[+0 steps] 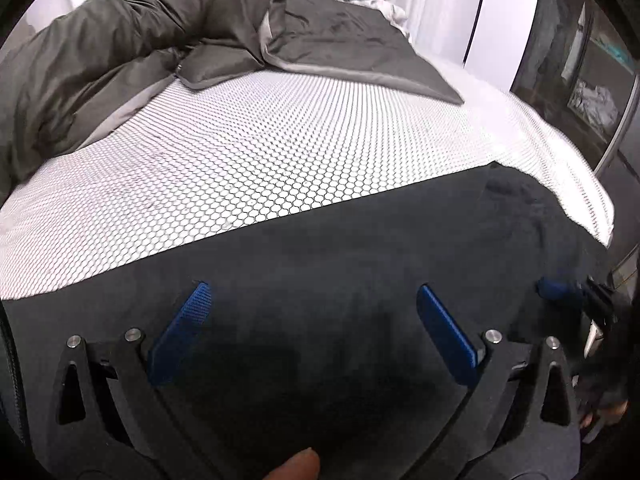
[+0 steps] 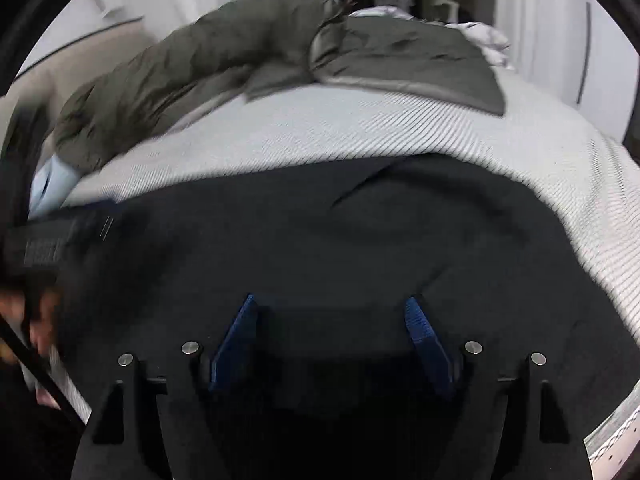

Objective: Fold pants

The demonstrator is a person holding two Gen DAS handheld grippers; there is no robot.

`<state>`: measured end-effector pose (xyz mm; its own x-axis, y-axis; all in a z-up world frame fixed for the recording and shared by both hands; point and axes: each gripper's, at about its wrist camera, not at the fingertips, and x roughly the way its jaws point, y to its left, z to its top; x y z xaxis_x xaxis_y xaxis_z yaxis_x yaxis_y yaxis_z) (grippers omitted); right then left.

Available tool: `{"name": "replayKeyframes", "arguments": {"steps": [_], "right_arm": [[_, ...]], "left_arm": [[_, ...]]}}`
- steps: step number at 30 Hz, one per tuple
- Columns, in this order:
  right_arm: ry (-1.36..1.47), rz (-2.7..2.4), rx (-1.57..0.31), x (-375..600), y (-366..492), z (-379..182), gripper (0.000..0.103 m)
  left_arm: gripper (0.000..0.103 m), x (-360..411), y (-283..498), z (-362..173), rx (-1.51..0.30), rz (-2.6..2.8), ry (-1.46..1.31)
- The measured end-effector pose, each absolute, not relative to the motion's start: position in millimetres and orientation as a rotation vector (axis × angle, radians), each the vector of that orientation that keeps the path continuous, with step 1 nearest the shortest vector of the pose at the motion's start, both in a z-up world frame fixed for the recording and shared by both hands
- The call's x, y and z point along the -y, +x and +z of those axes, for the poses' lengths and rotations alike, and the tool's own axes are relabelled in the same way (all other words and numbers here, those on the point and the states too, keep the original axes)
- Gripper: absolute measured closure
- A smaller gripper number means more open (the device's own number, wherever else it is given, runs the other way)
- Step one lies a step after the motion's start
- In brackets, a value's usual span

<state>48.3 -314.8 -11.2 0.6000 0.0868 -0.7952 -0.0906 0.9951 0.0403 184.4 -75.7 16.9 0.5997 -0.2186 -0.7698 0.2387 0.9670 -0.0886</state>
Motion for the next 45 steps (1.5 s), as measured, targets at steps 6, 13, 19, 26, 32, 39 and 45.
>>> {"name": "replayKeyframes", "arguments": {"steps": [6,13,19,26,32,39,45], "right_arm": [[-0.025,0.115,-0.928,316.9,54.9,-19.2,0.022],[-0.021,0.124,-0.918,311.9,64.5,-16.4,0.018],[0.027,0.256,-0.86,293.7,60.3,-1.0,0.018],[0.02,0.344,-0.939,250.6,76.1,-17.6,0.018],[-0.066,0.284,-0.956,236.1,80.6,-25.8,0.015],[-0.084,0.27,-0.957,233.0,82.0,-27.7,0.013],[-0.085,0.281,-0.95,234.9,77.6,-27.7,0.013]], "left_arm": [[0.0,57.7,211.1,-29.8,-1.008,-0.113,0.048],[0.0,5.3,168.6,-7.4,-0.95,-0.048,0.031],[0.0,-33.0,99.6,-13.7,-0.906,-0.009,0.074],[0.0,-97.3,69.5,-31.0,-0.891,0.086,-0.023],[0.0,-141.4,48.7,-34.6,-0.875,0.141,-0.043],[0.0,-211.0,32.9,-39.6,-0.871,0.176,-0.107],[0.002,-206.2,20.6,-33.7,-0.863,0.191,-0.073]]}}
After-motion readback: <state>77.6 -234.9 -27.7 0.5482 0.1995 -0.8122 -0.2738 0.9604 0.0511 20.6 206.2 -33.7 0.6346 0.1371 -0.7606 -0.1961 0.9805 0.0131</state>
